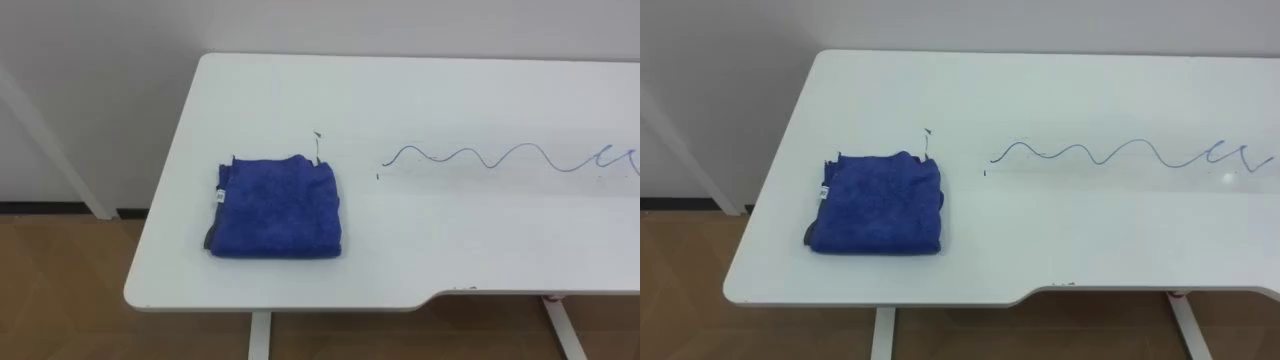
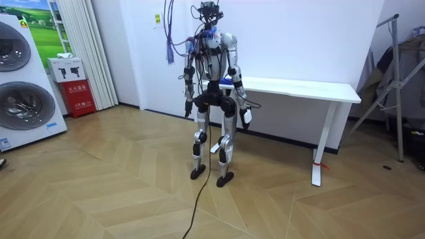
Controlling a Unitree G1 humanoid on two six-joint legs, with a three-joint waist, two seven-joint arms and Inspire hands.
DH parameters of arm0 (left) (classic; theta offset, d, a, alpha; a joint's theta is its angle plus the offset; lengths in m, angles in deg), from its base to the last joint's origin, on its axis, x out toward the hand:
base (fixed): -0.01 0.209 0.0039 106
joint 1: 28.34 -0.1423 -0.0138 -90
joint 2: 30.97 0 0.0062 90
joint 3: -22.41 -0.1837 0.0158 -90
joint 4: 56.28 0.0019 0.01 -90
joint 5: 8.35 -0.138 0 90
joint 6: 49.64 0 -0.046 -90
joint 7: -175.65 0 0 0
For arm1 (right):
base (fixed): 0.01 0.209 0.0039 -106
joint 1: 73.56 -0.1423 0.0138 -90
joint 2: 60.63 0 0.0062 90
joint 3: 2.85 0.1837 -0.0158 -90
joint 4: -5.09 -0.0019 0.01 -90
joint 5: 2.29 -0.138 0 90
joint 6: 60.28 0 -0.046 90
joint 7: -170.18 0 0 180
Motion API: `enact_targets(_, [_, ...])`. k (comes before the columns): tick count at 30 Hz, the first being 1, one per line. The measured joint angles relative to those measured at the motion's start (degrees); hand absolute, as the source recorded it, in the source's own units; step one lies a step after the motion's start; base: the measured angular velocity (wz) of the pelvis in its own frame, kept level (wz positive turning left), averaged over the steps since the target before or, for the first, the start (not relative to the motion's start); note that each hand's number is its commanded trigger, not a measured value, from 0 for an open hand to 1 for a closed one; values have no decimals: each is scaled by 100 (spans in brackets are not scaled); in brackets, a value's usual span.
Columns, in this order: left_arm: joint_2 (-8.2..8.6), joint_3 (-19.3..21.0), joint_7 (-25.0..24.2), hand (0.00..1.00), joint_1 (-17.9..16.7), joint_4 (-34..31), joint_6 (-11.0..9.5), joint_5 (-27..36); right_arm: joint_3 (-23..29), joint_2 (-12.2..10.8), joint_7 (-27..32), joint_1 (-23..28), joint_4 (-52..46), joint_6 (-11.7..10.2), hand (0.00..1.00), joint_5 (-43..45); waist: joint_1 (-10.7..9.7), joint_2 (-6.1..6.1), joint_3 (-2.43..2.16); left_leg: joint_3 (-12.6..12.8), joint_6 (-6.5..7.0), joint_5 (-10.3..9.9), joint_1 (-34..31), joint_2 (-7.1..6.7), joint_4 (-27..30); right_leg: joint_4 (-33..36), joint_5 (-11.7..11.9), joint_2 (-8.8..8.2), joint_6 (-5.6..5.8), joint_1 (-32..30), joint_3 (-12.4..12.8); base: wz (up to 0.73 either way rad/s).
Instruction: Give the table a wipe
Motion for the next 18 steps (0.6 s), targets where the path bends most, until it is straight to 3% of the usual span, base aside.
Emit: enact_targets(18, [-6,3,-464,0,70,202,48,-3,-14,-8,-101,-26,58,8,0,-5,29,-57,12,2,0,0,-19,0,12,0,0,-1,0,-24,3,0])
